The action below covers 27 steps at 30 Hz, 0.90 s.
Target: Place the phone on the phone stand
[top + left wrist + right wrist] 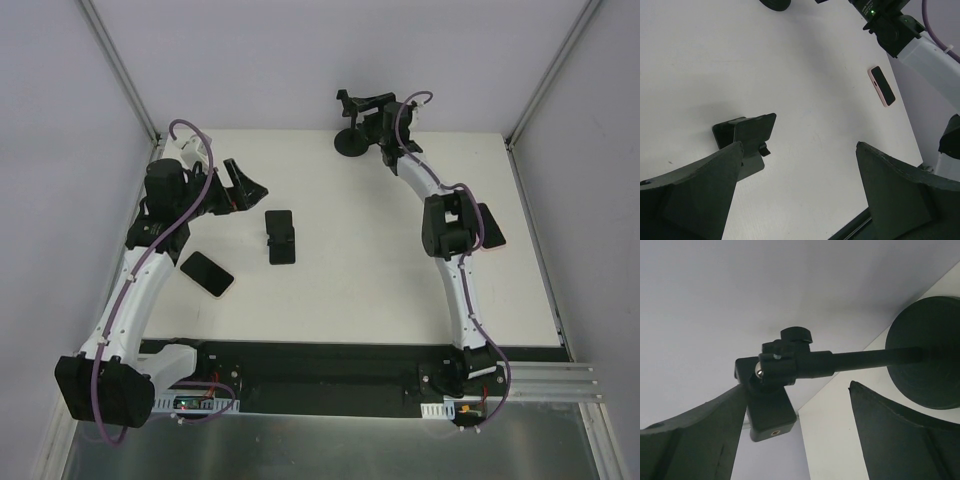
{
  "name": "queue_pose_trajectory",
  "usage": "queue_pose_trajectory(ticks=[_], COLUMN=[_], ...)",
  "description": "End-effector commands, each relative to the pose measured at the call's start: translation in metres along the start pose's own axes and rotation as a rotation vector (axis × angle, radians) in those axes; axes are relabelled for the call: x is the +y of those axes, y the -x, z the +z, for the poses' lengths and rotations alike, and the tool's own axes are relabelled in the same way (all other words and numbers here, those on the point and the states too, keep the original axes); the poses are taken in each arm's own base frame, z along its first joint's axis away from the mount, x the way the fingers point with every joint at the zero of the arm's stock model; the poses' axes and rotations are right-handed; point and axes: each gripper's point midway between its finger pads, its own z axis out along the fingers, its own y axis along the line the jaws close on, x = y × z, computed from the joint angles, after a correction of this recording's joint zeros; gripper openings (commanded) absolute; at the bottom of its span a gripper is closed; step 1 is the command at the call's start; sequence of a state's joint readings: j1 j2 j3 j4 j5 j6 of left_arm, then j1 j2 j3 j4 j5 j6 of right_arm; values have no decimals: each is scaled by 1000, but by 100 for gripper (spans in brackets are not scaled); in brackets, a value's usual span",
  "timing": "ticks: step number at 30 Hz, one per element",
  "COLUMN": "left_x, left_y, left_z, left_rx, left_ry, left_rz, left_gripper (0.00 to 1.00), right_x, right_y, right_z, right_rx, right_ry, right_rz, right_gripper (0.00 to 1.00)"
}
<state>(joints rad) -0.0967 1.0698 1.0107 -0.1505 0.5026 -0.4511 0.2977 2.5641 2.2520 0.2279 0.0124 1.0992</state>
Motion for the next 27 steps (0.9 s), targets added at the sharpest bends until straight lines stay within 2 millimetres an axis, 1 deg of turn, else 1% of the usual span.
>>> queue_pose_trajectory(ticks=[1,2,3,4,6,7,8,10,16,19,20,21,22,23,24,26,27], left_x=[-7,-7,-8,-7,-6,-6,-6,-7,-8,-9,-8,-9,-8,-9,-8,-9,-9], left_y=[6,6,7,7,6,6,6,6,5,5,5,5,5,5,5,4,5], left_z=[2,2,1,2,2,2,3,3,2,2,2,2,2,2,2,2,2], left_rx=[-15,-14,-18,-18,-13,-15,-14,-14,-14,-14,-15,-14,-13,-15,-14,-12,-14], left_ry=[-50,-51,-53,-51,-51,-54,-55,-58,-66,-71,-70,-71,-70,-73,-71,-75,-76], left_rz=[-7,-7,-7,-8,-10,-9,-7,-10,-14,-11,-12,-13,-14,-11,-13,-13,-13], left_gripper=[94,93,93,93,93,93,93,93,93,93,93,93,93,93,93,93,93], right_x=[20,28,29,23,25,28,26,32,53,53,56,52,57,56,56,54,52], right_y=[-5,-5,-8,-13,-16,-14,-16,-15,-22,-32,-36,-37,-38,-38,-38,-38,-36], right_z=[11,12,13,17,18,17,17,16,11,10,10,12,12,13,13,14,14], right_rx=[-9,-10,-8,-4,-11,-19,-21,-26,-18,-16,-21,-22,-23,-24,-25,-29,-36], right_ry=[81,107,112,107,127,136,135,159,233,233,243,237,249,246,246,239,235], right_rz=[57,60,61,60,64,63,58,55,47,47,47,45,45,45,45,39,33], right_gripper=[83,83,83,85,86,88,89,92,99,99,100,99,97,93,87,81,74])
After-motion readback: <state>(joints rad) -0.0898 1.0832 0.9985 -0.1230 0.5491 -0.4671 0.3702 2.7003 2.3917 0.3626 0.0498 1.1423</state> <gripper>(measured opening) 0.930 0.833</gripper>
